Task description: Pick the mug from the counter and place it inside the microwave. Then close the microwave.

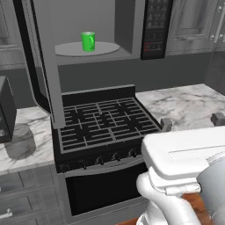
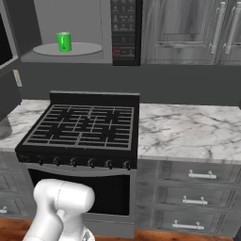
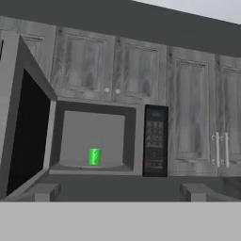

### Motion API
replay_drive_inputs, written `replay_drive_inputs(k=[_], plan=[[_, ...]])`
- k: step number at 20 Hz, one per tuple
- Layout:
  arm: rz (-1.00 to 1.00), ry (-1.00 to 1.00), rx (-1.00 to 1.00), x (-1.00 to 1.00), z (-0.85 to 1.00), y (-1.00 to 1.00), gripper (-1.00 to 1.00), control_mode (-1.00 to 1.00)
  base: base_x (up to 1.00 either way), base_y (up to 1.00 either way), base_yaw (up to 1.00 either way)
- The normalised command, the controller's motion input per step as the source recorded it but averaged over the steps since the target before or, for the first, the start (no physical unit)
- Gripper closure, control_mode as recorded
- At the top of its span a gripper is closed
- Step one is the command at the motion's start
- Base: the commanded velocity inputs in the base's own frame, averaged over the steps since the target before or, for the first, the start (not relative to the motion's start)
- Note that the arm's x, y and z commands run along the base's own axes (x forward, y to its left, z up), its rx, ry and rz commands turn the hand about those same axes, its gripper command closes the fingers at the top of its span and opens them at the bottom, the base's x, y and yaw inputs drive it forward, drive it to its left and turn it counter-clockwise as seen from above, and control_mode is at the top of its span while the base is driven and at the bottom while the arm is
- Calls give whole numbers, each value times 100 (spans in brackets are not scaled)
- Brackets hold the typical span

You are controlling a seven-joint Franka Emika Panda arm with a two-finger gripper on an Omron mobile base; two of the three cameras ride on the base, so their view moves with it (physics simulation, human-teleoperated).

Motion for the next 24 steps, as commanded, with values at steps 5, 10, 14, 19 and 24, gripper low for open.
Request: replay_drive_inputs(k=[5, 10, 14, 19, 24], plan=[[0, 0, 0, -44, 0, 36, -100, -100, 0, 0, 0], [-3, 0, -4, -8, -9, 42, -100, -100, 0, 0, 0], [-12, 1, -9, 5, -14, 48, -100, -100, 0, 0, 0], [-22, 4, -14, 36, -23, 41, -100, -100, 0, 0, 0], [-28, 1, -14, 48, -26, 36, -100, -100, 0, 0, 0]])
